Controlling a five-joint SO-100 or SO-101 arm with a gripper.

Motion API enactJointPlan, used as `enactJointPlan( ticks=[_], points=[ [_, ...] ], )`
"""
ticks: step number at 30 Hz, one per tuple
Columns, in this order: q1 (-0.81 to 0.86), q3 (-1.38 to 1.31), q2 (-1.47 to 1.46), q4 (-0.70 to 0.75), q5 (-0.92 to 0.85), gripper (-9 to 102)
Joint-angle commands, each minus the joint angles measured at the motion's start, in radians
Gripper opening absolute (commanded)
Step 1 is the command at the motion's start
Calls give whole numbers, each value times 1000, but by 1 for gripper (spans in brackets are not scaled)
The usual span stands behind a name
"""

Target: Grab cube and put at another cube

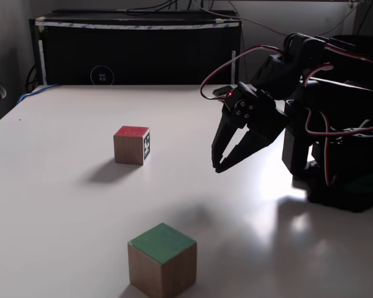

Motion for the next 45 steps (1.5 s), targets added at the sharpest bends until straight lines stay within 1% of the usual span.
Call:
enactJointPlan(
  ticks=[1,20,22,26,30,33,35,37,40,43,45],
  points=[
    [20,-15,5,2,28,0],
    [18,-14,5,-14,21,0],
    [31,-11,5,-31,-48,1],
    [32,-12,5,-74,-167,8],
    [-32,-106,5,-58,-183,9],
    [-149,-193,-8,-21,-190,13],
    [-221,-264,-61,-12,-184,14],
    [-290,-347,-175,-6,-193,16],
    [-347,-517,-434,12,-193,19],
    [-394,-701,-690,63,-193,22],
    [-430,-808,-811,97,-184,24]
  ],
)
